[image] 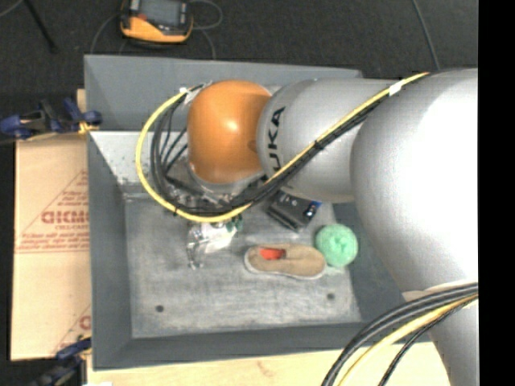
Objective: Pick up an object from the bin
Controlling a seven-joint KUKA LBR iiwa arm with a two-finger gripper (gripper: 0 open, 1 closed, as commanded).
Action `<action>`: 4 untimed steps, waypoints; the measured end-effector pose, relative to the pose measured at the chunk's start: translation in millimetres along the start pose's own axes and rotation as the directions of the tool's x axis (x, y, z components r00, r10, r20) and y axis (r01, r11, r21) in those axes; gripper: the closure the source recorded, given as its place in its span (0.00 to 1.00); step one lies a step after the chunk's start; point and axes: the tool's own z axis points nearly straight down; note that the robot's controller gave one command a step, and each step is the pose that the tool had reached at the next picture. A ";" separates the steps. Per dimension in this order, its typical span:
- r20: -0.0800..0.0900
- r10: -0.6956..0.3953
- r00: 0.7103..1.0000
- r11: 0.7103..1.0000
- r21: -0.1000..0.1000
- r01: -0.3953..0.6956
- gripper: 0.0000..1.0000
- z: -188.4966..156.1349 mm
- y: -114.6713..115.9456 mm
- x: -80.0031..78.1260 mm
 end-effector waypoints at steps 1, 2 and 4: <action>0.004 -0.103 0.995 0.995 0.001 0.103 0.00 35.7 -14.5 -13.4; 0.007 -0.167 0.986 0.986 0.000 0.167 1.00 40.3 -54.1 5.3; 0.001 -0.165 0.986 0.986 -0.002 0.165 1.00 36.1 -53.9 6.9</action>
Offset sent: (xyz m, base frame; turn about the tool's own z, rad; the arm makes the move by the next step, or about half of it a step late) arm 0.0090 -0.0532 -0.0445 -0.1709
